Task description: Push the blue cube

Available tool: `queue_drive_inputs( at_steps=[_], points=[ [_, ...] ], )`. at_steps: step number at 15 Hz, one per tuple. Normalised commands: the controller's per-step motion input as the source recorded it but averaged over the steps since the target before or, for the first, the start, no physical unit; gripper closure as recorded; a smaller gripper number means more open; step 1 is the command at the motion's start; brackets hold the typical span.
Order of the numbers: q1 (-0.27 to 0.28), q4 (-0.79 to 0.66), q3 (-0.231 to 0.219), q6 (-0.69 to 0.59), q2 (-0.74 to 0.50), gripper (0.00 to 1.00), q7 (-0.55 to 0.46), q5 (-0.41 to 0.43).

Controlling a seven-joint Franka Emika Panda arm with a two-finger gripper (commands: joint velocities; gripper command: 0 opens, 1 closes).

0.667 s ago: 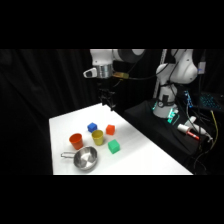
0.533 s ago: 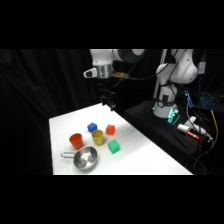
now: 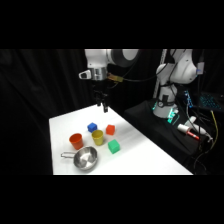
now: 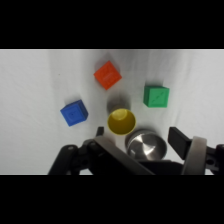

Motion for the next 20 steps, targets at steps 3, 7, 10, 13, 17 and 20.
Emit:
queue_drive_inputs(
  at_steps=[3,7,10,13,17,20],
  points=[
    [-0.114,0.35,-0.073,0.07,0.25,0.00,0.11,0.043],
    [-0.088,0.29,-0.057,0.02,0.16,0.35,0.14,0.018],
    [-0.050,0.23,-0.032,0.01,0.11,0.60,0.14,-0.002],
    [-0.020,0.15,-0.015,0.08,0.11,0.86,0.16,-0.041],
    [-0.013,0.07,-0.008,0.23,0.17,1.00,0.16,-0.023],
    [-0.010,0.08,-0.034,0.26,0.24,0.95,0.20,-0.071]
  ],
)
